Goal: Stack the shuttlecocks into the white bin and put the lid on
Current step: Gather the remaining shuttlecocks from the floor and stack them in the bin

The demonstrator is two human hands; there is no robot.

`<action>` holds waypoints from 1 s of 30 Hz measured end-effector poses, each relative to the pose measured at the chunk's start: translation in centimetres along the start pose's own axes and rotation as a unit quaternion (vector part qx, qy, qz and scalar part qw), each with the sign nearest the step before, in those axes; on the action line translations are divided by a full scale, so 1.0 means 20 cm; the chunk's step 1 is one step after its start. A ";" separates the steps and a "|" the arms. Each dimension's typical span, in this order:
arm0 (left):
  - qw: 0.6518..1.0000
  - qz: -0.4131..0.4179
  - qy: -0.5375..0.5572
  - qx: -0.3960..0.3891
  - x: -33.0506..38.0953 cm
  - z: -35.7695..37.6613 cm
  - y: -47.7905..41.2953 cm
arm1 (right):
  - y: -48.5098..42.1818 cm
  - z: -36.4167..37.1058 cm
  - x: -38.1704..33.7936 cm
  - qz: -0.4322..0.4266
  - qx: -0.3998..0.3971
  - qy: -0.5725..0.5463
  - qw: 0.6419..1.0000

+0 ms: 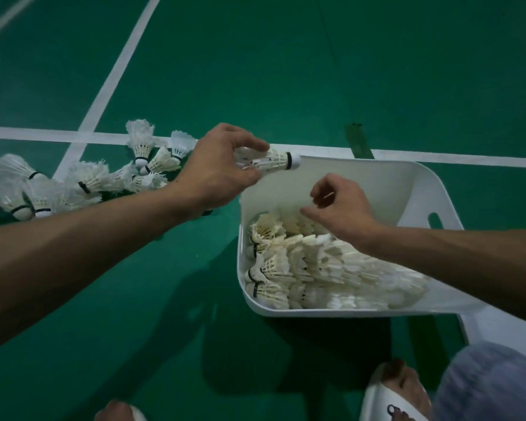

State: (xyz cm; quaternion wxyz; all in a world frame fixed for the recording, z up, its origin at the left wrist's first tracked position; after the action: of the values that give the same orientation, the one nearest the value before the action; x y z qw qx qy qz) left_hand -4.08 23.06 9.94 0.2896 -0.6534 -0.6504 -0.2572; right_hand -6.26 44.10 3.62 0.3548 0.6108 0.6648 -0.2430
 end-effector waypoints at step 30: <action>0.993 -0.051 0.098 0.030 -0.07 -0.13 0.04 | -0.04 0.13 -0.03 -0.015 -0.101 0.088 0.991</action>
State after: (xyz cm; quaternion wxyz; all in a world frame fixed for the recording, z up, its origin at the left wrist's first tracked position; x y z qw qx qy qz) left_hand -3.21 20.27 10.83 0.3576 -0.5826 -0.6586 -0.3146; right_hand -6.61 41.52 2.35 0.3510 0.5809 0.7237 -0.1249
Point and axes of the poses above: each hand's wrist, its own y-axis away from the middle knuckle, its own z-axis out of the palm, x = y × z, the point moved 2 cm from there along -y, towards the middle knuckle, and after that the axes turned 3 degrees about -y, right-handed, at the moved point
